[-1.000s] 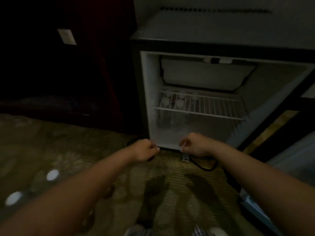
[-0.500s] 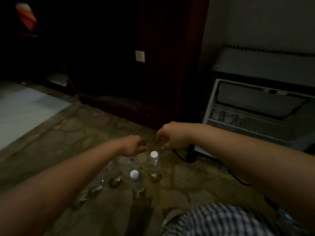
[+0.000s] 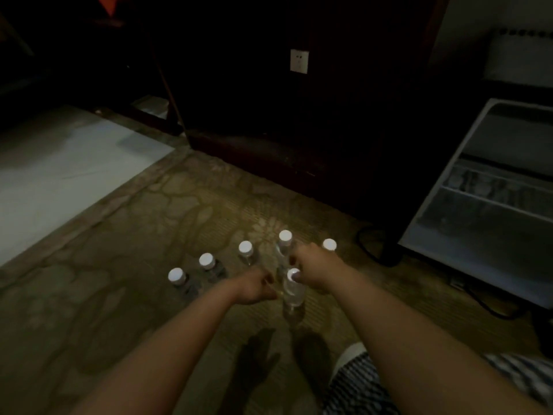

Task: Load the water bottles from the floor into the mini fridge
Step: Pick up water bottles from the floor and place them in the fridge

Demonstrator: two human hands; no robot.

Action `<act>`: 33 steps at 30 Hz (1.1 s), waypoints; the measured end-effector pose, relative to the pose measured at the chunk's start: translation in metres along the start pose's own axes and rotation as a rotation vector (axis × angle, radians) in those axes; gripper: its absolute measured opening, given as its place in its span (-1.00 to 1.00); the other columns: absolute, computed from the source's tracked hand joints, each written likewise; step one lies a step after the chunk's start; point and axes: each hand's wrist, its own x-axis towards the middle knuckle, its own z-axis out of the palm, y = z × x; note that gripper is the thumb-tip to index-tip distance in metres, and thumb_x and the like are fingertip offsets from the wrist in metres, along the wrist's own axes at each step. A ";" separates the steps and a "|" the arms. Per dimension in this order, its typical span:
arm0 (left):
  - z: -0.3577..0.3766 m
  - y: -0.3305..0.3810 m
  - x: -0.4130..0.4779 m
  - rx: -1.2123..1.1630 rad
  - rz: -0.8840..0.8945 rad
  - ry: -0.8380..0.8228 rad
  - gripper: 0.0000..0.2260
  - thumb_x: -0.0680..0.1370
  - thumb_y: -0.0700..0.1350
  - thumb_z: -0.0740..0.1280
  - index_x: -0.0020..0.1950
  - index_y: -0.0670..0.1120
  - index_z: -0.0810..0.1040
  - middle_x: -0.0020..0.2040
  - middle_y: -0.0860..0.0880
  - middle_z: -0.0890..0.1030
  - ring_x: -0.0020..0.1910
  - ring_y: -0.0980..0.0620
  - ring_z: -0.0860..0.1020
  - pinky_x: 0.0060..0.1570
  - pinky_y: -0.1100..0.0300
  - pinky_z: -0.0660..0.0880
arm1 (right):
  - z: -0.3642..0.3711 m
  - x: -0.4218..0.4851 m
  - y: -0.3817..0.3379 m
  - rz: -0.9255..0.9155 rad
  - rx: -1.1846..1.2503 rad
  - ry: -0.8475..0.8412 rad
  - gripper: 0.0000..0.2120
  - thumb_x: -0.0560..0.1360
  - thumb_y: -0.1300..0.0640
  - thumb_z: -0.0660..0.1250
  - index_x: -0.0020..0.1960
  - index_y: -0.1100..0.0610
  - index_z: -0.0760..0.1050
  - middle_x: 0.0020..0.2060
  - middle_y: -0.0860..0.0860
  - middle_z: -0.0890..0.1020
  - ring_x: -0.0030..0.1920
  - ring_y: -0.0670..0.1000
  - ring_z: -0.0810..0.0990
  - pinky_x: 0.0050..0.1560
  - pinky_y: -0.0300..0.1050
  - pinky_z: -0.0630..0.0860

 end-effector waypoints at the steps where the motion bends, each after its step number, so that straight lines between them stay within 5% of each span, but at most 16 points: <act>1: 0.007 -0.001 0.006 -0.052 0.009 -0.005 -0.61 0.53 -0.07 0.31 0.34 -0.08 0.38 0.31 -0.09 0.47 0.26 -0.04 0.46 0.29 0.11 0.39 | 0.010 0.002 0.006 0.029 0.002 -0.033 -0.74 0.50 0.14 0.30 0.18 0.11 0.49 0.15 0.10 0.55 0.16 0.10 0.54 0.03 -0.07 0.45; 9: 0.055 -0.014 0.050 -0.264 0.052 0.037 -0.29 0.48 -0.18 0.39 0.52 -0.07 0.07 0.48 -0.06 0.28 0.46 -0.01 0.26 0.35 0.27 0.20 | 0.041 0.029 0.025 0.083 0.085 -0.098 -0.67 0.51 0.09 0.27 0.26 0.08 0.43 0.17 0.08 0.56 0.18 0.09 0.53 0.20 0.01 0.46; 15: 0.073 -0.028 0.066 -0.381 0.129 0.147 -0.28 0.44 -0.23 0.43 0.50 -0.12 0.13 0.45 -0.08 0.32 0.46 -0.01 0.27 0.35 0.29 0.20 | 0.050 0.048 0.031 0.030 0.050 -0.130 -0.67 0.50 0.07 0.28 0.25 0.10 0.44 0.17 0.09 0.56 0.17 0.09 0.53 0.14 -0.03 0.46; 20: 0.085 -0.033 0.068 -0.543 0.179 0.198 -0.26 0.39 -0.34 0.44 0.47 -0.22 0.12 0.37 -0.05 0.31 0.36 0.10 0.28 0.10 0.69 0.21 | 0.058 0.048 0.019 0.032 -0.055 -0.133 -0.70 0.53 0.10 0.22 0.24 0.12 0.45 0.20 0.13 0.55 0.20 0.13 0.53 0.19 0.03 0.47; 23: 0.089 -0.032 0.066 -0.648 0.160 0.208 -0.38 0.40 -0.45 0.38 0.40 -0.23 0.22 0.25 -0.08 0.40 0.21 0.08 0.37 0.02 0.59 0.39 | 0.058 0.044 0.014 -0.008 -0.099 -0.163 -0.70 0.54 0.10 0.20 0.26 0.11 0.43 0.21 0.15 0.54 0.21 0.16 0.52 0.18 0.03 0.46; 25: 0.092 -0.034 0.064 -0.675 0.137 0.217 -0.35 0.35 -0.28 0.47 0.38 -0.24 0.28 0.20 -0.05 0.44 0.15 0.12 0.43 0.17 0.36 0.45 | 0.057 0.040 0.012 -0.016 -0.099 -0.187 -0.69 0.55 0.10 0.19 0.28 0.11 0.42 0.21 0.15 0.54 0.20 0.15 0.52 0.17 0.03 0.45; 28: 0.097 -0.033 0.056 -0.689 0.148 0.206 -0.33 0.26 -0.17 0.50 0.32 -0.18 0.33 0.19 -0.04 0.51 0.07 0.29 0.51 0.06 0.44 0.44 | 0.047 0.030 0.011 -0.025 -0.025 -0.192 -0.67 0.55 0.11 0.22 0.30 0.14 0.41 0.21 0.14 0.53 0.20 0.14 0.52 0.14 -0.03 0.44; 30: 0.097 -0.027 0.051 -0.703 0.136 0.214 -0.36 0.32 -0.26 0.49 0.36 -0.18 0.33 0.24 -0.09 0.52 0.15 0.14 0.50 0.02 0.41 0.41 | 0.039 0.021 0.011 -0.039 0.010 -0.184 -0.68 0.54 0.12 0.24 0.29 0.13 0.40 0.22 0.13 0.53 0.20 0.12 0.51 0.15 -0.02 0.43; 33: 0.097 -0.016 0.042 -0.753 0.152 0.249 -0.32 0.24 -0.12 0.52 0.31 -0.10 0.36 0.19 -0.08 0.54 0.17 -0.02 0.52 0.06 0.26 0.48 | 0.025 0.012 0.012 -0.048 0.045 -0.179 -0.72 0.55 0.09 0.23 0.24 0.12 0.40 0.18 0.12 0.54 0.15 0.10 0.52 0.11 -0.03 0.44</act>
